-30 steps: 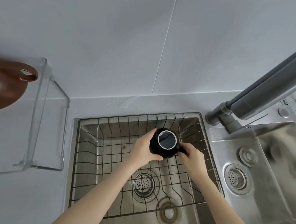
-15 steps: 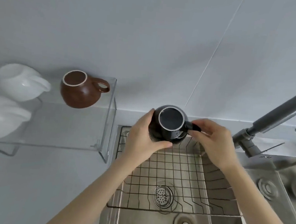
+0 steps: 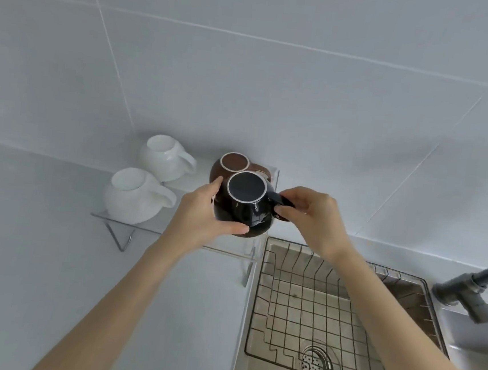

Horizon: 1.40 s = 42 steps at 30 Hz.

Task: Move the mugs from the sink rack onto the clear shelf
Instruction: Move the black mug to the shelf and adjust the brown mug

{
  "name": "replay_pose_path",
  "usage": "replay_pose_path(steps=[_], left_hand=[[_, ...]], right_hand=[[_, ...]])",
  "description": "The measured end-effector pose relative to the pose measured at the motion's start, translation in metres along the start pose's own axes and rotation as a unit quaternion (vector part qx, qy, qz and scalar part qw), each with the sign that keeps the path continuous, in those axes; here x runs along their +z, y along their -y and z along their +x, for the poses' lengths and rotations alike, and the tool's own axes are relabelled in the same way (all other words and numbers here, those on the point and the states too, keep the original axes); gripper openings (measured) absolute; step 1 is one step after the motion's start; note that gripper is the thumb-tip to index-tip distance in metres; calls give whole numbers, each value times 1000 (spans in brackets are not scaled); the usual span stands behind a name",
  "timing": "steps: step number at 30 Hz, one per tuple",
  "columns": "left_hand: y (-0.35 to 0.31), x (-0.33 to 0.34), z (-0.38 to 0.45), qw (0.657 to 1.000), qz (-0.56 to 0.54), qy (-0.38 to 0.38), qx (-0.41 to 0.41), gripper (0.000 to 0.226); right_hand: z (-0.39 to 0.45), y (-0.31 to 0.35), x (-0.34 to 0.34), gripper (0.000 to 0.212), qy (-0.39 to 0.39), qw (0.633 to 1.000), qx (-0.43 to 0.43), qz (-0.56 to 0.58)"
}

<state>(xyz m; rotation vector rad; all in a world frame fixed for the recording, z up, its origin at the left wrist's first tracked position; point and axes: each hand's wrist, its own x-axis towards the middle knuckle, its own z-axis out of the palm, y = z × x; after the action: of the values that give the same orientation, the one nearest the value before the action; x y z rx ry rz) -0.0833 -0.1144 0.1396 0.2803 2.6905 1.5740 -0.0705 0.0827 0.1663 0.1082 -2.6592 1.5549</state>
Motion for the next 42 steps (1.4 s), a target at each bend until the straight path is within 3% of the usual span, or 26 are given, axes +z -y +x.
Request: replay_pose_path(steps=[8, 23, 34, 42], left_hand=[[25, -18, 2, 1000, -4, 20, -14, 80], [44, -22, 0, 999, 8, 34, -21, 75], [41, -15, -7, 999, 7, 13, -28, 79], [40, -15, -6, 999, 13, 23, -35, 78]], right_hand=[[14, -9, 39, 13, 25, 999, 39, -5], [15, -20, 57, 15, 44, 996, 49, -68], [14, -25, 61, 15, 28, 990, -5, -135], [13, -27, 60, 16, 30, 992, -1, -121]])
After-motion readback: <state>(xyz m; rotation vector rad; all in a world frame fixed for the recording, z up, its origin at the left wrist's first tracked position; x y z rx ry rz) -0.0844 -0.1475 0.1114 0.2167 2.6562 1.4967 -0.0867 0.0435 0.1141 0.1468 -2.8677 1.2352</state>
